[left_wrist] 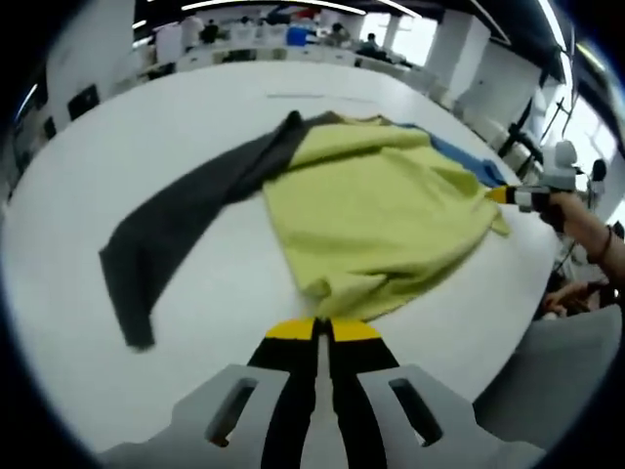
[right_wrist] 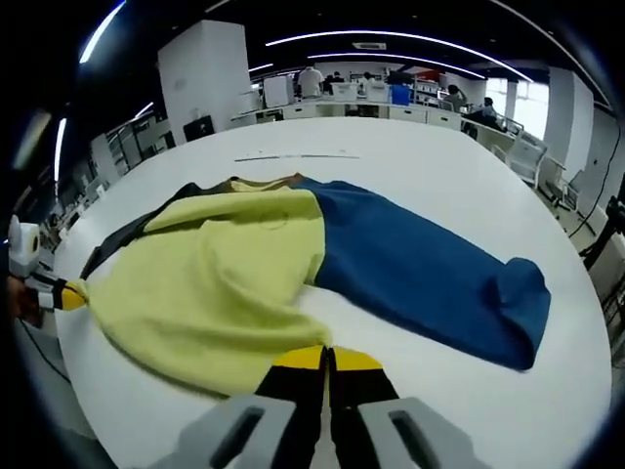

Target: Fold the garment on the visible template until the final outline fits inside the template.

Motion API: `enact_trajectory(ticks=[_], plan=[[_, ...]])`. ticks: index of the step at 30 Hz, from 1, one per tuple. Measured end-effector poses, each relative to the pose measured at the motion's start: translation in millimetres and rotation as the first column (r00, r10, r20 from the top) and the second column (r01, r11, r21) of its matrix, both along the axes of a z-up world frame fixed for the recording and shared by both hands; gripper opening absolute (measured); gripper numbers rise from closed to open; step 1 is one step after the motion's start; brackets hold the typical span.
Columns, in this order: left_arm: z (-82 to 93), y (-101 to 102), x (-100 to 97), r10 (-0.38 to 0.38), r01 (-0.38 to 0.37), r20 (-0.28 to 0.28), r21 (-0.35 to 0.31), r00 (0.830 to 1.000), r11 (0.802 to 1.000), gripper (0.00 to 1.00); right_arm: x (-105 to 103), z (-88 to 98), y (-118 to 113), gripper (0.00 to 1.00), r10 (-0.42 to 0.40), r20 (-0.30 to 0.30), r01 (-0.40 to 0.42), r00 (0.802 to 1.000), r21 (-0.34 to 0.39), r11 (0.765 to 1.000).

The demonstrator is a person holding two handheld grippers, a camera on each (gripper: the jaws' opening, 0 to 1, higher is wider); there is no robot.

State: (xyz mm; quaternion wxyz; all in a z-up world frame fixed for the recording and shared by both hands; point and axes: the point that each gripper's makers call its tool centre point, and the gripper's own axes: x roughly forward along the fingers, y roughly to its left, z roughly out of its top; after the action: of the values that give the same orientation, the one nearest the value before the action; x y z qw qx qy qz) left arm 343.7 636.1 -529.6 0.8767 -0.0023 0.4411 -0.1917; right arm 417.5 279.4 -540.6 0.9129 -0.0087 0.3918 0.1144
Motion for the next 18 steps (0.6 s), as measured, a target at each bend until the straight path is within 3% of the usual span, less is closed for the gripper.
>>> enact_trajectory(ticks=[6, 8, 13, 16, 18], plan=[[-2.2, -1, 0.6, -0.013, 0.013, 0.004, 0.005, 1.0, 1.0, 0.01, 1, 1.2, 1, 0.0, -0.032, -0.008, 0.033, 0.999, 0.043, 0.999], [-3.2, -2, -0.6, -0.018, 0.018, -0.002, 0.007, 1.0, 1.0, 0.01, -4, 4.7, -2, 0.07, -0.06, -0.011, 0.06, 0.998, 0.053, 0.997], [-3.5, -4, -2.6, -0.046, 0.046, 0.007, 0.012, 0.999, 0.999, 0.04, -31, 10.3, -4, 0.18, -0.09, -0.031, 0.092, 0.996, 0.066, 0.994], [-3.4, -7, -3.6, -0.06, 0.06, 0.011, 0.013, 0.998, 0.998, 0.13, -45, 10.8, -1, 0.2, -0.088, -0.048, 0.092, 0.995, 0.084, 0.992], [-3.2, -8, -4.5, -0.075, 0.074, 0.011, 0.018, 0.997, 0.997, 0.13, -54, 12.2, 0, 0.21, -0.113, -0.057, 0.118, 0.992, 0.106, 0.987]])
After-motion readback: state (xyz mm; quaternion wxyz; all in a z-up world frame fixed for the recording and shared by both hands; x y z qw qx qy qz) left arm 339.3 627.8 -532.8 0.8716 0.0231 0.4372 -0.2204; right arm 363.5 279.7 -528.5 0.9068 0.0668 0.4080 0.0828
